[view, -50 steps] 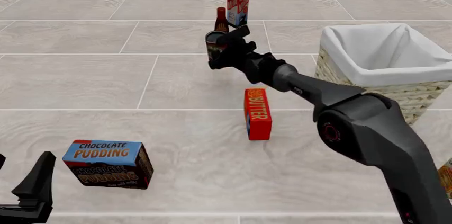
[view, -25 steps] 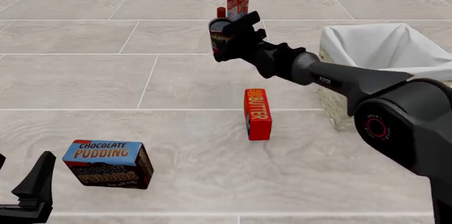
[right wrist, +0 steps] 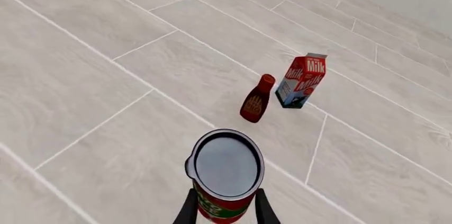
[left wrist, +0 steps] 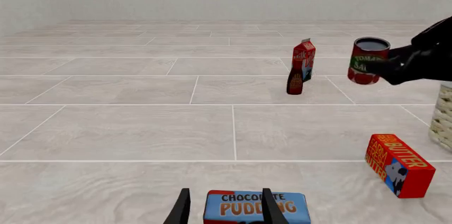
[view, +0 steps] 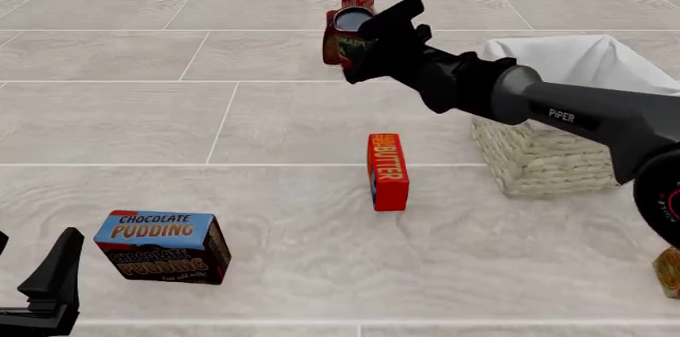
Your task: Pick the tomato sauce and place it in the basket.
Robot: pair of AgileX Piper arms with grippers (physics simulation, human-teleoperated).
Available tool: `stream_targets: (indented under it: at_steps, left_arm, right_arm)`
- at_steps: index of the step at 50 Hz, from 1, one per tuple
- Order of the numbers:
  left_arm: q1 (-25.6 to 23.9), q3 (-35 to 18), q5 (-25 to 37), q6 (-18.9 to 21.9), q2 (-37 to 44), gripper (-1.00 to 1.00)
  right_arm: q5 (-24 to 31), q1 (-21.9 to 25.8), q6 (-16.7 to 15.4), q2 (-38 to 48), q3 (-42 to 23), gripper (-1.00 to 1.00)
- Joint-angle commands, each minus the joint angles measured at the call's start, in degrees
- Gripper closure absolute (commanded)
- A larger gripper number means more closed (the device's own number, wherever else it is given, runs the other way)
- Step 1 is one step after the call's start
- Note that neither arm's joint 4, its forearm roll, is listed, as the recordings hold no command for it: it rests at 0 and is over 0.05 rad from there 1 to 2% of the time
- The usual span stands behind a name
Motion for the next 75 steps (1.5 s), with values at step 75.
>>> stream_targets:
  at_steps: [75]
  left_arm:
    - [0.0,0.0,0.0,0.0,0.0,-1.00]
  right_arm:
    - [3.2,-16.8,-0.8,-20.3,13.8,1.00]
